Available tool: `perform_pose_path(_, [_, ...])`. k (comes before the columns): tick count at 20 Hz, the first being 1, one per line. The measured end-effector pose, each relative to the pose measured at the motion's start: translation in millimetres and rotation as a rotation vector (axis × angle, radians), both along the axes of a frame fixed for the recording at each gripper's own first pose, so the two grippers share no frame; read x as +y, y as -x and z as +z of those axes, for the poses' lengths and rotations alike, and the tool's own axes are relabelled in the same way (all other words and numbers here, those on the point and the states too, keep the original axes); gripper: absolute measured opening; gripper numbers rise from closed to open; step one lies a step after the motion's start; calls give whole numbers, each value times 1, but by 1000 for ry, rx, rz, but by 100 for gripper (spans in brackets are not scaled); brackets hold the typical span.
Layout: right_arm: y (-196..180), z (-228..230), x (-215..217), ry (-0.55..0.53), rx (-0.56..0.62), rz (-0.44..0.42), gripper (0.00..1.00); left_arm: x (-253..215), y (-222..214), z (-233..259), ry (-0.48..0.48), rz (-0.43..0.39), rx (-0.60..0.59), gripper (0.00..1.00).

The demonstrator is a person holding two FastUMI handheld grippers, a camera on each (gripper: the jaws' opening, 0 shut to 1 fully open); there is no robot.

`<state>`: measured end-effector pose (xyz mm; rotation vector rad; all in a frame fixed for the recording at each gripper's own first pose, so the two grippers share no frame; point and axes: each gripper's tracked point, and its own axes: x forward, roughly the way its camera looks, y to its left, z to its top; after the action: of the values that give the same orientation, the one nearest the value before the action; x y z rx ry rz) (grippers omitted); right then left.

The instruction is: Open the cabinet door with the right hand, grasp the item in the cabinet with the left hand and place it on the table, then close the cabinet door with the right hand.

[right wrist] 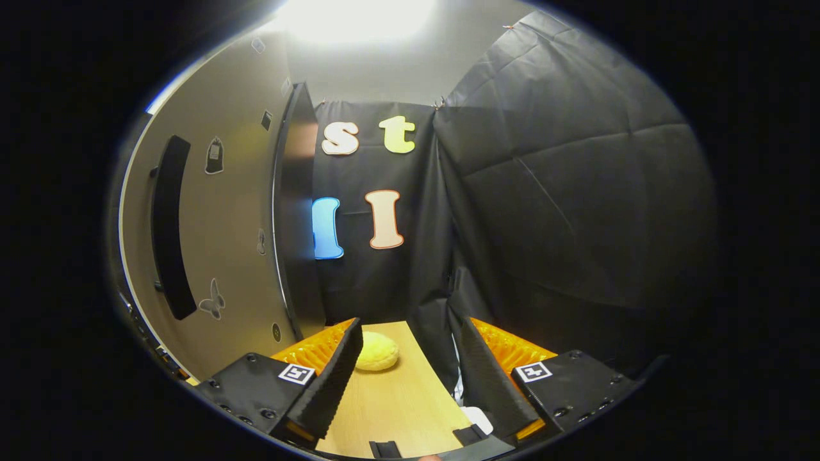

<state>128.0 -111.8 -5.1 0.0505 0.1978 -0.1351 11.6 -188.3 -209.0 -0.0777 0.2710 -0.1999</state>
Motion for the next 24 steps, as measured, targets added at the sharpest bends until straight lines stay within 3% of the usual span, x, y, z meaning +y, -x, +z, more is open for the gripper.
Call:
perform_pose_path(1, [0,2,-2,9,0,-5,98,0,3,-13,2,6,21,48])
perform_pose_path(8, [-2,6,4,31,17,-2,98,-10,29,-99,8,25,121,50])
perform_pose_path(15, [-9,0,21,55,54,36,98,-8,32,-115,3,86,70,49])
perform_pose_path(18, [-9,-2,25,65,53,45,94,-13,37,-117,-17,78,75,50])
perform_pose_path(21, [-10,-3,28,56,52,52,100,-15,42,-117,-34,69,87,51])
perform_pose_path(23, [-11,-3,29,51,49,54,95,-16,47,-116,-39,62,94,48])
perform_pose_path(24, [-11,-4,28,50,47,54,95,-16,48,-115,-42,61,95,57])
